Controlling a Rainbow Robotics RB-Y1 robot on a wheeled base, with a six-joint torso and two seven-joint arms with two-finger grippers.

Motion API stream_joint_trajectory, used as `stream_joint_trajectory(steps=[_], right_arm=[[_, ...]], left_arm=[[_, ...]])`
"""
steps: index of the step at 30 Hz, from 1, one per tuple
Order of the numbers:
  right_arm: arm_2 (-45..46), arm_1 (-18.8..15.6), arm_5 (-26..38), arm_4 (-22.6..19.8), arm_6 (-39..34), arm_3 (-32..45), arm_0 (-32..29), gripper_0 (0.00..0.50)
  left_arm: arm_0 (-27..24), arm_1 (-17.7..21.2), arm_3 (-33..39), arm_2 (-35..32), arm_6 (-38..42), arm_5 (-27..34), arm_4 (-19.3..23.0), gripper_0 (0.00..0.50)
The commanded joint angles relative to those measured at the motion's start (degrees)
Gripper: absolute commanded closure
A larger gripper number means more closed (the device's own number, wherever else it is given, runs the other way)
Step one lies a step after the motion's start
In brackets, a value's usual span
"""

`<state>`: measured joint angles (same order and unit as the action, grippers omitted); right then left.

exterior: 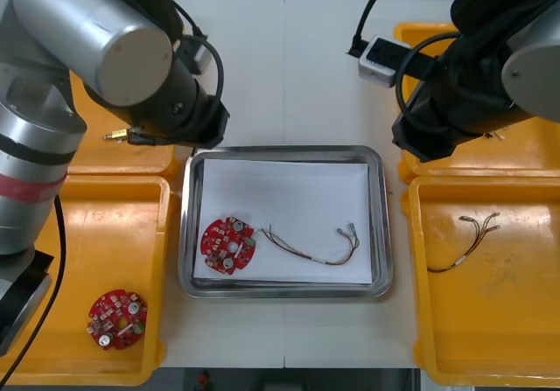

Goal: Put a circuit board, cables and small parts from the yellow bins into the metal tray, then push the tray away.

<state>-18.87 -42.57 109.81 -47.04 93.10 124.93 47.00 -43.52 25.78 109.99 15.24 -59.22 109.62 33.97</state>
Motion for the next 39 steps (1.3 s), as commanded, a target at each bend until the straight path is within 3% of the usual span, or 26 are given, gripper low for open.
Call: stream_joint_trajectory(steps=[1, 6, 18, 33, 35, 36, 37, 38, 39], right_arm=[[5.25, -2.96, 0.19, -0.07, -0.81, -1.88, 0.1, 0.0], [9.82, -3.04, 0.19, 1.86, -1.07, -7.24, 0.1, 0.0], [16.41, -3.13, 0.19, 9.86, -0.46, -17.18, 0.19, 0.0], [21.95, -4.98, 0.19, 7.84, 3.23, -26.76, 0.46, 0.0], [21.95, -5.42, 0.19, 7.13, 3.85, -28.43, 0.81, 0.0], [21.95, -5.68, 0.19, 6.78, 4.29, -30.01, 1.25, 0.0], [21.95, -5.86, 0.19, 6.52, 4.73, -31.68, 1.95, 0.0], [22.04, -5.86, 0.19, 6.52, 5.34, -32.64, 2.3, 0.0], [22.04, -5.86, 0.19, 6.69, 6.92, -34.49, 3.18, 0.0]], left_arm=[[4.5, -1.17, 2.51, 4.0, 2.53, 0.38, -1.72, 0.5], [7.22, -1.17, 2.34, 8.22, 2.71, -2.92, -5.85, 0.499], [8.37, -1.52, -3.46, 14.02, 4.2, -11.53, -9.54, 0.499], [8.45, -1.88, -7.86, 17.45, 4.99, -18.13, -12.26, 0.494], [8.45, -1.88, -7.86, 17.89, 5.08, -18.13, -12.61, 0.434], [8.45, -1.88, -7.86, 17.98, 5.17, -18.13, -12.7, 0.267], [8.45, -1.88, -7.86, 17.98, 5.26, -18.13, -12.53, 0.178], [8.45, -1.88, -7.77, 17.98, 5.34, -18.13, -12.61, 0.145], [8.45, -1.88, -7.77, 17.98, 5.43, -18.13, -12.53, 0.047]])
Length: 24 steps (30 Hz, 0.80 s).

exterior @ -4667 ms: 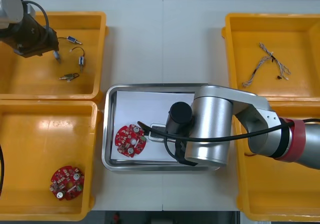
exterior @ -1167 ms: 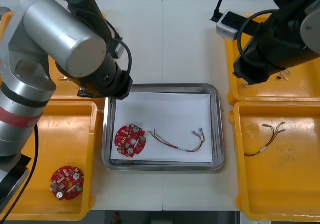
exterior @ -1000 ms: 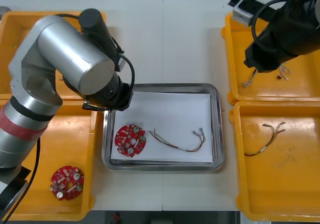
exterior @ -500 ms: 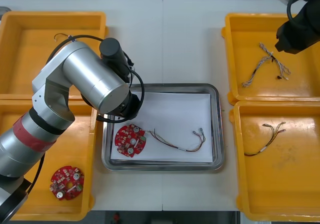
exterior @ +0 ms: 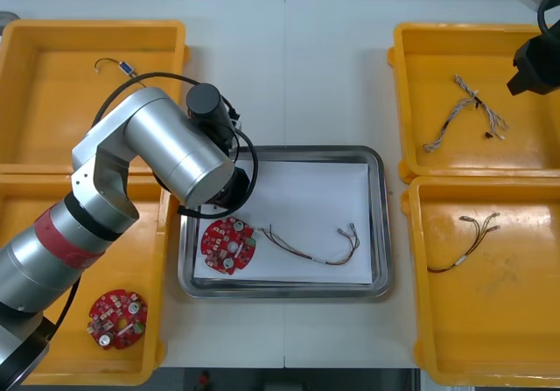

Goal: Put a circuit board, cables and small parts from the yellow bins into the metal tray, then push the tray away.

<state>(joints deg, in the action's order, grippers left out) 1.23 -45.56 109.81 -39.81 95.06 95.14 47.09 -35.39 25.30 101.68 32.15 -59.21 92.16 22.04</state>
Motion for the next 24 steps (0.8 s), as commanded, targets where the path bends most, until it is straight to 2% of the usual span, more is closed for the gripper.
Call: stream_joint_trajectory(steps=[1, 11, 18, 24], right_arm=[[1.94, -2.87, 0.19, -0.36, 6.19, -6.19, 3.98, 0.0], [2.11, -2.87, -2.32, 1.4, 18.93, -24.74, 13.91, 0.0], [2.11, -2.87, -7.07, 2.1, 26.84, -33.18, 17.34, 0.0], [0.8, -2.78, -12.78, 2.1, 34.31, -41.79, 20.33, 0.0]], left_arm=[[0.32, -1.4, 0.54, 1.07, 5.51, -0.66, -0.59, 0.0], [0.32, -1.48, 3.62, -0.69, 6.83, 1.27, -0.33, 0.0], [0.15, -1.66, 9.07, -4.55, 7.44, 6.46, 0.82, 0.0], [-1.0, -1.4, 14.78, -12.55, 6.48, 15.33, 4.42, 0.0]])
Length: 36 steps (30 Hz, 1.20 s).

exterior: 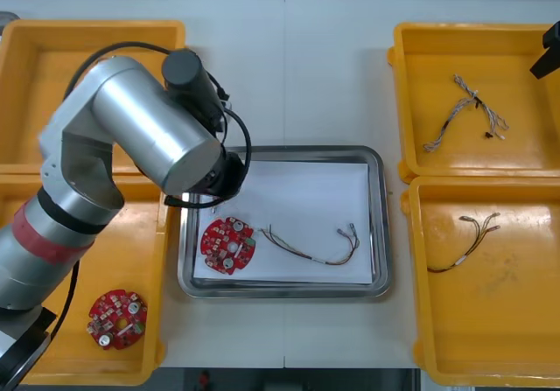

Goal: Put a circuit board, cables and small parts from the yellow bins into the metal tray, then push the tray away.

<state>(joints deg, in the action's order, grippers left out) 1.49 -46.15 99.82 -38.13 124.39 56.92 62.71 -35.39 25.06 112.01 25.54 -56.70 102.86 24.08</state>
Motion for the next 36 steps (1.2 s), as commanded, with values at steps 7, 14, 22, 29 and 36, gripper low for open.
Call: stream_joint_trajectory(steps=[7, 14, 22, 29, 36], right_arm=[[-5.45, -2.1, -9.12, -1.15, 8.06, -8.14, 6.02, 0.0], [-7.82, 0.01, -12.81, -1.42, 7.88, -11.21, 6.02, 0.0], [-7.82, 2.64, -18.87, -1.24, 8.67, -17.19, 5.94, 0.0], [-7.82, 4.93, -25.2, -2.12, 8.59, -21.94, 6.02, 0.0], [-7.82, 6.69, -29.86, -2.82, 8.76, -26.07, 5.94, 0.0]], left_arm=[[-4.6, 0.34, 4.53, -15.34, -2.19, 7.14, 7.65, 0.0], [-4.78, 3.77, 2.25, -22.28, -9.3, 7.14, 11.17, 0.0], [-7.68, 8.08, -6.02, -25.71, -20.29, 7.14, 11.25, 0.0], [-12.34, 9.04, -16.48, -28.96, -32.77, 7.14, 11.17, 0.0], [-15.06, 9.75, -25.35, -30.81, -44.64, 7.14, 9.67, 0.0]])
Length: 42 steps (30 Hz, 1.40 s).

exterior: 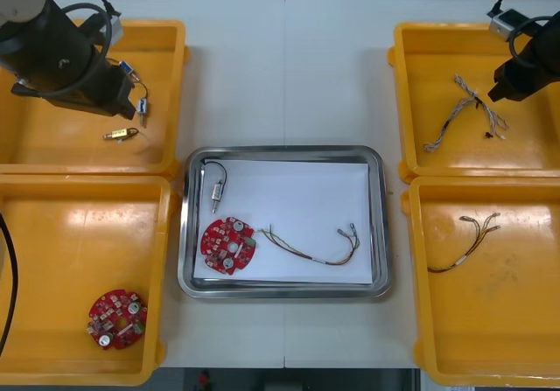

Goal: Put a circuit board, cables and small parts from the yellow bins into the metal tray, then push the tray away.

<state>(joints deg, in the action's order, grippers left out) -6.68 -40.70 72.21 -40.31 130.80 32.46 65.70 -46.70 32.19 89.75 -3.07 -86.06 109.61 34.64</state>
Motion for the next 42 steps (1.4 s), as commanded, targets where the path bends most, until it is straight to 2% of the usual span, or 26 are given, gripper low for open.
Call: stream_joint_trajectory(steps=[1, 9, 18, 33, 42], right_arm=[[0.36, 1.42, -2.96, -0.64, 2.53, -2.22, 2.94, 0.0], [0.36, 2.56, -5.42, -1.0, 3.14, -5.48, 2.85, 0.0], [0.44, 2.82, -8.14, -2.4, 3.85, -5.48, 0.48, 0.0], [0.36, 2.74, -9.02, -2.93, 4.9, -5.48, -1.89, 0.0], [0.36, 2.74, -9.2, -4.16, 4.99, -5.56, -2.86, 0.0]], left_arm=[[-4.01, 2.96, -4.58, -2.2, -17.56, 0.39, -1.06, 0.0], [-4.36, 4.02, -11.96, -2.03, -31.1, -4.76, -2.47, 0.0], [-4.28, 4.11, -18.47, -1.06, -40.94, -11.18, -4.05, 0.0], [-4.28, 2.0, -26.64, 5.62, -40.94, -25.06, -3.44, 0.0], [-4.19, 1.3, -26.73, 6.5, -39.71, -25.15, -2.29, 0.0]])
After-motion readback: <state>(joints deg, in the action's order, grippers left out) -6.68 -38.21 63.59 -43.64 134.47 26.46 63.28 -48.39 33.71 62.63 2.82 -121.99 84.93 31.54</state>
